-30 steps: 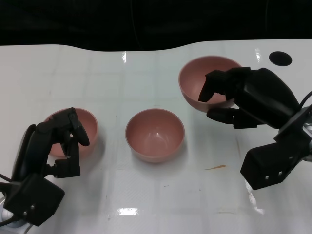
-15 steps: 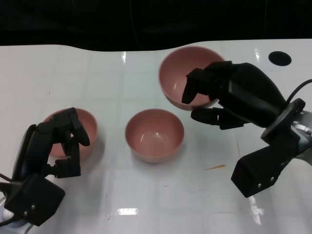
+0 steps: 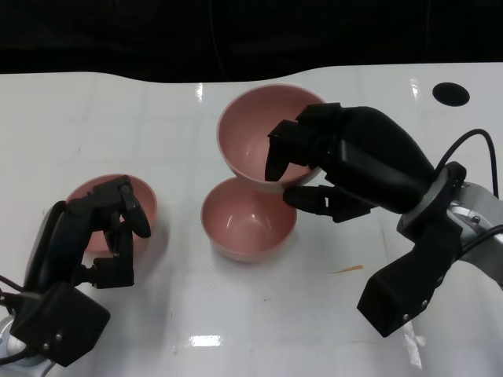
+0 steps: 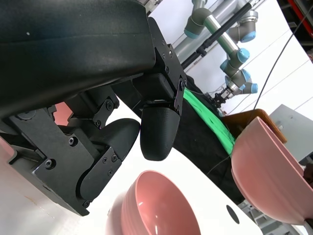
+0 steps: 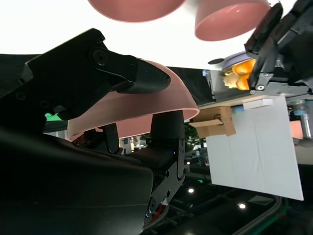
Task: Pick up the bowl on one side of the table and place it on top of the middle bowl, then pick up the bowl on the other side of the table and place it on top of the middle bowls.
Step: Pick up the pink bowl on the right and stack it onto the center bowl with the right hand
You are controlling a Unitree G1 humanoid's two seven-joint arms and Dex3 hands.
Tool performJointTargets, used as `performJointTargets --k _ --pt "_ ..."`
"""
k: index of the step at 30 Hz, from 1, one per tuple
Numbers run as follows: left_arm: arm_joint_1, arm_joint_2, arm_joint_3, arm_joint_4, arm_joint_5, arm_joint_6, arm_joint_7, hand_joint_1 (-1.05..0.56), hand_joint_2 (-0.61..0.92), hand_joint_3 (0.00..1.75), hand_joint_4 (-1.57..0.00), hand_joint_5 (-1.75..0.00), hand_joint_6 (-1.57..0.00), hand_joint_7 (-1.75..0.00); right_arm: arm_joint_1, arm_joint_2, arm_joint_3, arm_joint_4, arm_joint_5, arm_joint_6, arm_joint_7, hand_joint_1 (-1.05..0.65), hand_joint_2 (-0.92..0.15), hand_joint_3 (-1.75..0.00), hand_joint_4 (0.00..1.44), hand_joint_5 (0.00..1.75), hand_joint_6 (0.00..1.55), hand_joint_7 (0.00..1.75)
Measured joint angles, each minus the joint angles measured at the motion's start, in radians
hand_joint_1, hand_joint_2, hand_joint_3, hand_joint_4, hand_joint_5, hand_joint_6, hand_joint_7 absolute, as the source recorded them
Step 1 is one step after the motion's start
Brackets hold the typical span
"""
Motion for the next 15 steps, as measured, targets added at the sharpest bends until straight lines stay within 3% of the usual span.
performJointTargets --k 15 --pt "-0.001 0.0 0.001 0.013 0.0 -0.013 0.0 -0.2 0.33 1.75 -1.06 -1.75 -0.76 -1.75 0.031 0.017 0.009 -0.052 -0.018 0.004 -0.004 -0.27 -0.59 -1.18 0.96 1.75 0.61 1.75"
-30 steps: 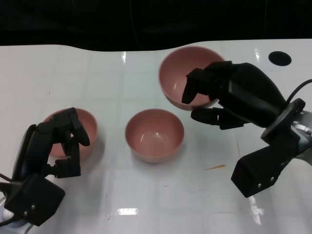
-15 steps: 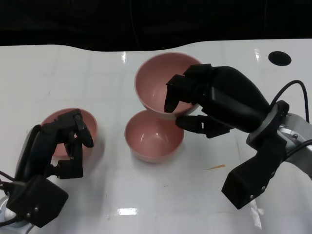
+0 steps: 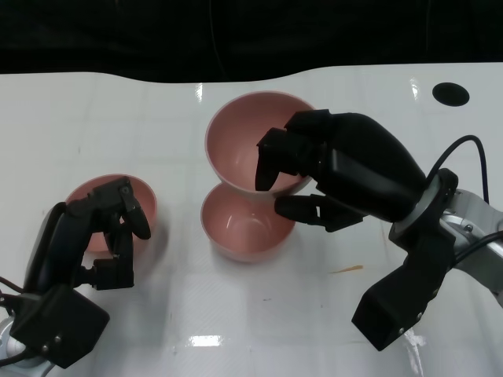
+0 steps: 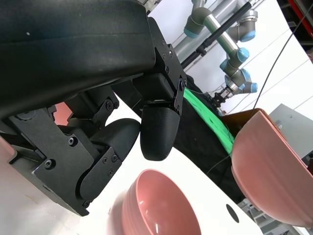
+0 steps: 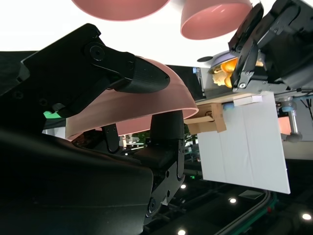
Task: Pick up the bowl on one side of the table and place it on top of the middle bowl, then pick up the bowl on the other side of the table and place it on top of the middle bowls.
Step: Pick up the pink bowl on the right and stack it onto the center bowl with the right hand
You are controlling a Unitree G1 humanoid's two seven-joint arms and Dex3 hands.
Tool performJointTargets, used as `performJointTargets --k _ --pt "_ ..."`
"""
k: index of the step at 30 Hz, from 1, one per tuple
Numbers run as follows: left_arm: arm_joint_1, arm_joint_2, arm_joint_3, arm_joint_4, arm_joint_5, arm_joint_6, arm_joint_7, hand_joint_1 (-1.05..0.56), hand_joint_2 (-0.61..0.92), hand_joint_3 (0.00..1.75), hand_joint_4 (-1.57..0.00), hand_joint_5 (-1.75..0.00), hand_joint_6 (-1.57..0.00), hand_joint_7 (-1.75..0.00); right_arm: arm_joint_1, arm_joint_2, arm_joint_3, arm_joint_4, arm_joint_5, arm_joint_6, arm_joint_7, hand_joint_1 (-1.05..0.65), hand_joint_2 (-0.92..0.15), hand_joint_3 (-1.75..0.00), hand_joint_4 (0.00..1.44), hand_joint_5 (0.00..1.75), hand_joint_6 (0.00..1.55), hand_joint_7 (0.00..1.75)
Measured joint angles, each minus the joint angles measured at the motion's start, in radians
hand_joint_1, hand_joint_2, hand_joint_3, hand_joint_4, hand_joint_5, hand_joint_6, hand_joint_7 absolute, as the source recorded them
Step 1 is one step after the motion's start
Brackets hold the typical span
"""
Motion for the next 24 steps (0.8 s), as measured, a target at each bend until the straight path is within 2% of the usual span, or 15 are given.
performJointTargets --k 14,24 --pt "0.0 0.0 0.0 0.001 0.004 -0.006 0.0 -0.22 0.31 1.75 -1.04 -1.75 -0.76 -1.75 0.02 0.02 0.026 -0.049 -0.039 0.006 -0.002 -0.31 -0.59 -1.1 0.94 1.75 0.57 1.75" --pt "0.0 0.0 0.0 0.003 0.002 -0.017 0.0 -0.19 0.31 1.75 -1.05 -1.75 -0.76 -1.75 0.037 0.025 0.036 -0.032 -0.054 0.004 -0.038 -0.29 -0.58 -1.11 0.94 1.75 0.58 1.75"
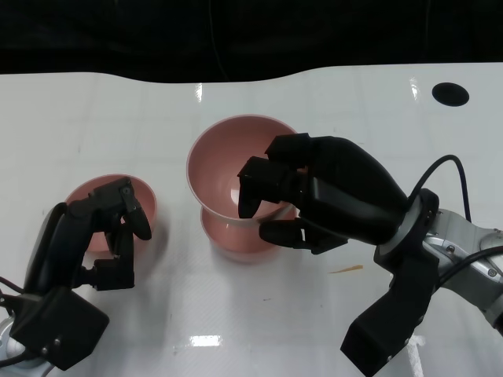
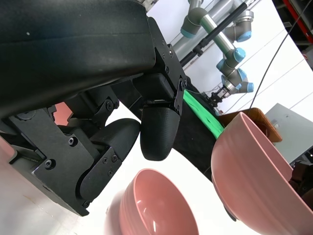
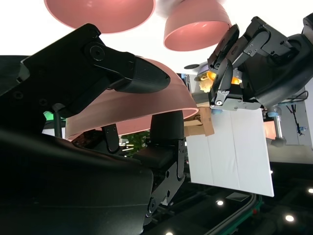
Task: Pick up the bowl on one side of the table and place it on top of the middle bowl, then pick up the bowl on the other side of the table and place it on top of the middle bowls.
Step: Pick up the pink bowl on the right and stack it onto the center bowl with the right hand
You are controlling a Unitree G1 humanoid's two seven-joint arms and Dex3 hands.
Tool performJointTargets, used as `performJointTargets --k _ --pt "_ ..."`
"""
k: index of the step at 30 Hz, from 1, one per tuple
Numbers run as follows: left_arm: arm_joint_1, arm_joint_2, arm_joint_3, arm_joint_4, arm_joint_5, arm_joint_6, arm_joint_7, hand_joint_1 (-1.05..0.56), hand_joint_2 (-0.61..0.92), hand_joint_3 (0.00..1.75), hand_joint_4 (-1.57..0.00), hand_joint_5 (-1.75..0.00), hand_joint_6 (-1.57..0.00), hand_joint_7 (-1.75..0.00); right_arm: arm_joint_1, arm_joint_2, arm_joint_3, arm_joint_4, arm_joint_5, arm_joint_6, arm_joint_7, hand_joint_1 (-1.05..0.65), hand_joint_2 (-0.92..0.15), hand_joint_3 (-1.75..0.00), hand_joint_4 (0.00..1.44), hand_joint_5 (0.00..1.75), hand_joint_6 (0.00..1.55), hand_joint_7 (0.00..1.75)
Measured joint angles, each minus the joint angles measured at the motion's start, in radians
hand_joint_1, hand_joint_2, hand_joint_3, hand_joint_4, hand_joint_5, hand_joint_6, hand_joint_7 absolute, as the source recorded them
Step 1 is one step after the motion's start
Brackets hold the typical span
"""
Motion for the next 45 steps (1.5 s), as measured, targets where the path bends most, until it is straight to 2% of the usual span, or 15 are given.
performJointTargets --k 11,20,45 --pt "0.0 0.001 0.001 0.0 -0.001 -0.003 0.0 -0.18 0.31 1.75 -1.06 -1.75 -0.76 -1.75 0.0 0.018 0.003 0.069 0.007 -0.019 -0.015 -0.29 -0.63 -1.17 0.95 1.75 0.59 1.75" --pt "0.0 0.001 0.001 0.0 -0.002 -0.003 0.0 -0.16 0.31 1.75 -1.05 -1.75 -0.76 -1.75 0.0 0.02 0.003 0.094 0.015 -0.026 -0.015 -0.3 -0.7 -1.04 0.91 1.75 0.56 1.75" --pt "0.001 0.001 0.001 -0.001 -0.001 -0.01 0.0 -0.16 0.32 1.73 -1.06 -1.75 -0.76 -1.75 -0.03 0.042 0.004 0.233 0.02 -0.056 -0.016 -0.28 -0.69 -1.04 0.89 1.75 0.54 1.75"
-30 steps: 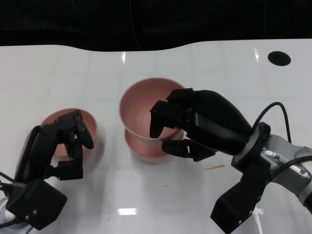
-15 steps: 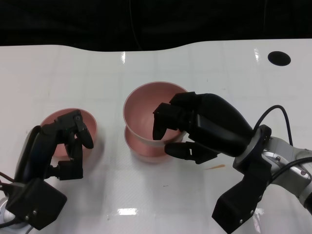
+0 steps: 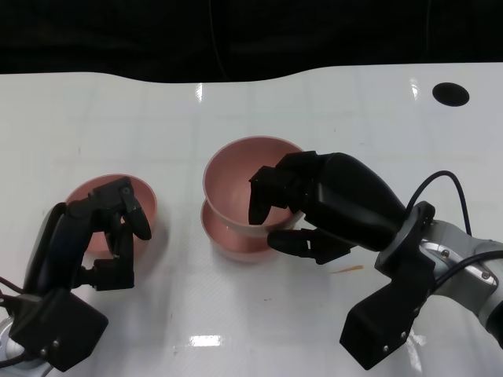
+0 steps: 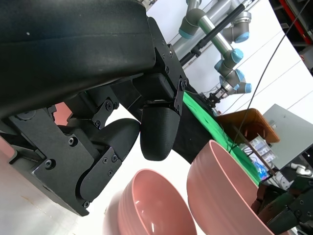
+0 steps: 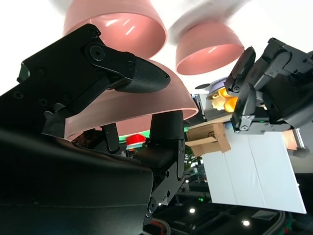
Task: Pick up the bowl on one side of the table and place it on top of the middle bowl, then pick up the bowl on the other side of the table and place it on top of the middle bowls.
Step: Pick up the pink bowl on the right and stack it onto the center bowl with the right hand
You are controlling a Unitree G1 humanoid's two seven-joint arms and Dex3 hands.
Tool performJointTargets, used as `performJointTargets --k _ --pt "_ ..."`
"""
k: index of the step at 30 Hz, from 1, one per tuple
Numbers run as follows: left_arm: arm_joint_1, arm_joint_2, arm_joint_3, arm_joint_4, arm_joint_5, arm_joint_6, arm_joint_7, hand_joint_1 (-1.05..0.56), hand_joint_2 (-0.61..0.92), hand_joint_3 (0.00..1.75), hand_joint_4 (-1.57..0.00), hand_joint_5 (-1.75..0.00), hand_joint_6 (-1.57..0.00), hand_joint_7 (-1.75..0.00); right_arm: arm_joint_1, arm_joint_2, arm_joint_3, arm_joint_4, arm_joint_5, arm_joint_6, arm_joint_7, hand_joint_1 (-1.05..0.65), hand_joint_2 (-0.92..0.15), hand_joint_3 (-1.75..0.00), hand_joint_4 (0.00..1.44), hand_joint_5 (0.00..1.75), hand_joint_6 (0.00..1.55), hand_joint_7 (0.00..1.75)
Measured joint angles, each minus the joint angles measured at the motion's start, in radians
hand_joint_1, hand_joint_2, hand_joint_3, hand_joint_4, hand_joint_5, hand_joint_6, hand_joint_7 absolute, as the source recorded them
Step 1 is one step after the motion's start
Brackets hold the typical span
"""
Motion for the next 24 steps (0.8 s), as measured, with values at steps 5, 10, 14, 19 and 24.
performJointTargets --k 5,10,14,19,24 --pt "0.0 0.0 0.0 0.0 0.0 0.0 0.0 -0.16 0.33 1.72 -1.06 -1.75 -0.76 -1.75 -0.007 0.004 0.007 0.017 0.0 0.0 0.0 -0.29 -0.68 -1.04 0.9 1.75 0.53 1.75" --pt "0.0 0.0 0.0 0.0 0.0 -0.004 0.0 -0.15 0.32 1.74 -1.06 -1.75 -0.76 -1.75 -0.012 0.004 0.015 0.019 -0.003 0.003 0.0 -0.3 -0.7 -1.03 0.9 1.75 0.54 1.75" --pt "0.0 0.0 0.0 0.0 0.0 -0.005 0.0 -0.15 0.32 1.74 -1.06 -1.75 -0.76 -1.75 -0.012 0.005 0.026 0.019 -0.004 0.008 0.0 -0.3 -0.72 -1.01 0.91 1.75 0.55 1.75" --pt "0.0 0.0 0.0 0.0 0.0 -0.005 0.0 -0.15 0.32 1.74 -1.06 -1.75 -0.76 -1.75 -0.014 0.014 0.036 0.02 -0.007 0.008 -0.012 -0.28 -0.72 -1.0 0.91 1.75 0.55 1.75" --pt "0.0 0.0 0.0 -0.008 0.001 -0.001 0.0 -0.15 0.32 1.74 -1.06 -1.75 -0.76 -1.75 -0.024 0.027 0.039 0.046 -0.007 0.006 -0.014 -0.26 -0.71 -0.99 0.89 1.75 0.54 1.75"
